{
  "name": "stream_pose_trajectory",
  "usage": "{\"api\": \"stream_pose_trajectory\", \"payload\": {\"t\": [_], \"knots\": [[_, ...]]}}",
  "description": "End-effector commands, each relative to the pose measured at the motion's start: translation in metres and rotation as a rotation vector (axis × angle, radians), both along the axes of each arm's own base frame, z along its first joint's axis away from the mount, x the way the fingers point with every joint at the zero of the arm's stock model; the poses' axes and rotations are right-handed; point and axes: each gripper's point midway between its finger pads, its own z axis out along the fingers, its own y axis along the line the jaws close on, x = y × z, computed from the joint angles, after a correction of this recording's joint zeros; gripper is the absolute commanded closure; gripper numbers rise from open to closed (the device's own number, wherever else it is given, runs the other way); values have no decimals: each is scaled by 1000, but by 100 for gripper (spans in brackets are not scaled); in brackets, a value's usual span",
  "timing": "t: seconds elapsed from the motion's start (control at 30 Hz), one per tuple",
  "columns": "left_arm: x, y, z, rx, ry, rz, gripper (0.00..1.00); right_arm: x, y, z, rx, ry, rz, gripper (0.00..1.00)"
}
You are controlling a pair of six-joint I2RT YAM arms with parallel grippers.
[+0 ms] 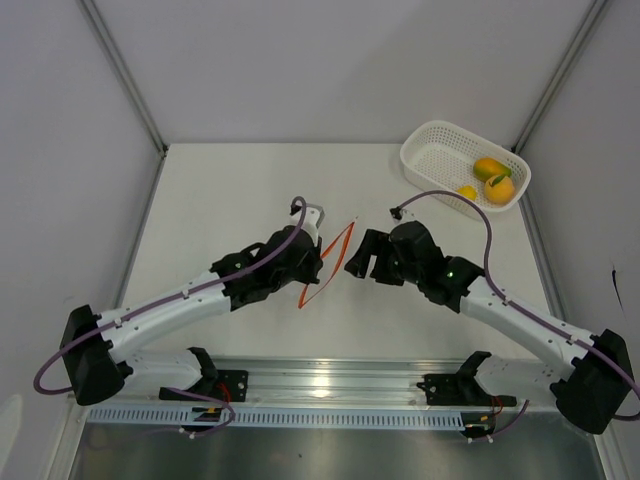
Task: Place the food in the zip-top bag and seal the zipper
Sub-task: Pick up the zipper food storage bag at the center of the board, then open the zipper of the food storage bag.
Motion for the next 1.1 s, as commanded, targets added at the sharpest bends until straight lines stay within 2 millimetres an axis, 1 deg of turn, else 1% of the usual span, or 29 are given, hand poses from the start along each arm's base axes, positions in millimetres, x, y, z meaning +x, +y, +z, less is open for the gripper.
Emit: {"api": "stream_pose_trajectory", "payload": {"t": [0.0, 0.03, 0.1, 0.2, 0.23, 0.33, 0.4, 0.43, 0.47, 0.57, 0.7, 0.77, 0.83, 0.87, 0.93, 1.0, 1.07], "knots": [[-1, -15, 30, -101, -1, -33, 99, 19, 13, 22, 58, -79, 4, 22], [-2, -17, 28, -100, 7, -38, 99, 22, 15, 27, 70, -87, 4, 23], [-2, -20, 27, -97, 18, -46, 99, 25, 17, 29, 82, -93, -3, 23], [-3, -24, 27, -104, 27, -59, 100, 30, 19, 25, 87, -84, -16, 24], [-3, -25, 27, -110, 27, -62, 99, 28, 23, 25, 100, -74, 5, 24], [-3, -29, 29, -120, 21, -77, 99, 30, 28, 19, 112, -58, 6, 25], [-2, -29, 28, -99, 25, -81, 99, 31, 32, 23, 138, -54, 10, 26], [0, -28, 29, -91, 17, -76, 100, 30, 31, 28, 149, -67, 5, 26], [1, -28, 30, -88, 11, -74, 99, 29, 28, 28, 144, -61, 0, 26], [4, -27, 28, -78, 3, -67, 100, 27, 21, 38, 149, -70, -29, 27], [6, -27, 28, -74, -4, -67, 99, 18, 19, 46, 187, -66, -32, 28], [9, -27, 28, -74, -7, -62, 99, 17, 17, 49, 185, -70, -44, 29], [12, -26, 29, -76, -12, -53, 99, 16, 14, 47, 166, -61, -43, 29], [13, -27, 28, -74, -11, -52, 99, 19, 10, 43, 145, -68, -64, 29], [12, -29, 28, -81, -9, -56, 99, 22, 10, 39, 147, -53, -67, 30], [12, -29, 28, -85, -7, -57, 100, 23, 15, 33, 151, -45, -64, 32], [12, -30, 32, -95, -12, -58, 99, 20, 22, 28, 156, -23, -35, 33]]}}
